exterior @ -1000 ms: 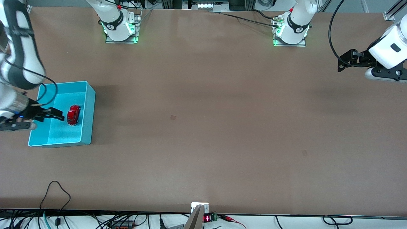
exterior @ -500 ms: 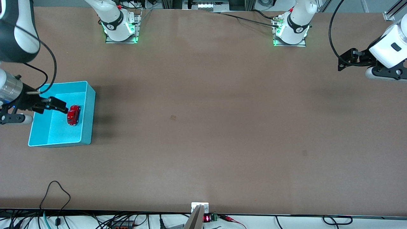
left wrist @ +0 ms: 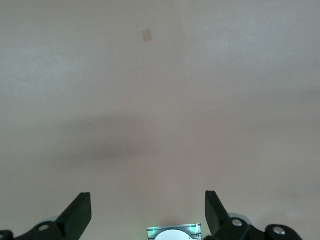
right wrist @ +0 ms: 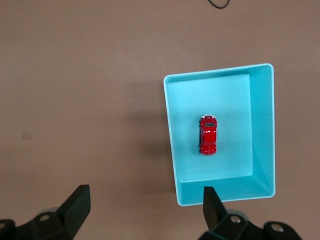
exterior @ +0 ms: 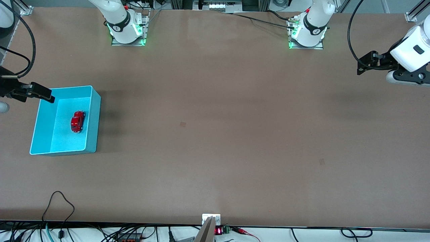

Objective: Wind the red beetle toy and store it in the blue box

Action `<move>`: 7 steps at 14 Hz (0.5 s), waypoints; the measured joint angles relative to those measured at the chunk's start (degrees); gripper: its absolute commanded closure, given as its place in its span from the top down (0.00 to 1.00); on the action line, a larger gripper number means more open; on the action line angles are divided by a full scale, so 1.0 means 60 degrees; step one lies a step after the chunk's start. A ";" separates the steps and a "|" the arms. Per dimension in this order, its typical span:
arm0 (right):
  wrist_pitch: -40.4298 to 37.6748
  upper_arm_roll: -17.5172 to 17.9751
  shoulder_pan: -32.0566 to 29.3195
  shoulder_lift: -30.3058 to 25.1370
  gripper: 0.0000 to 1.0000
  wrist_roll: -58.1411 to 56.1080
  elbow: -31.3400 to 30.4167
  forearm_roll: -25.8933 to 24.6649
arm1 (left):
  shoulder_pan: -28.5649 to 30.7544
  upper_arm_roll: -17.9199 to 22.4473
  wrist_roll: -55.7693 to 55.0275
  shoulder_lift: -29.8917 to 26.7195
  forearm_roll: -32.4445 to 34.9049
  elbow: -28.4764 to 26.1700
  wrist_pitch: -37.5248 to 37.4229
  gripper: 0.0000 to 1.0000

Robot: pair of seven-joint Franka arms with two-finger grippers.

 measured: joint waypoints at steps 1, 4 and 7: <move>0.0002 -0.0010 0.0005 -0.0090 1.00 0.0000 -0.0193 -0.0034 | 0.0001 0.0000 0.0000 0.0000 0.0000 0.0000 0.0000 1.00; 0.0065 -0.0011 0.0019 -0.0669 1.00 0.0001 -0.0865 -0.0048 | 0.0005 0.0003 0.0000 0.0000 0.0000 0.0000 0.0000 1.00; 0.0369 -0.0012 0.0031 -0.1151 1.00 0.0003 -0.1427 -0.0048 | 0.0007 0.0004 0.0000 0.0000 0.0000 0.0000 0.0000 1.00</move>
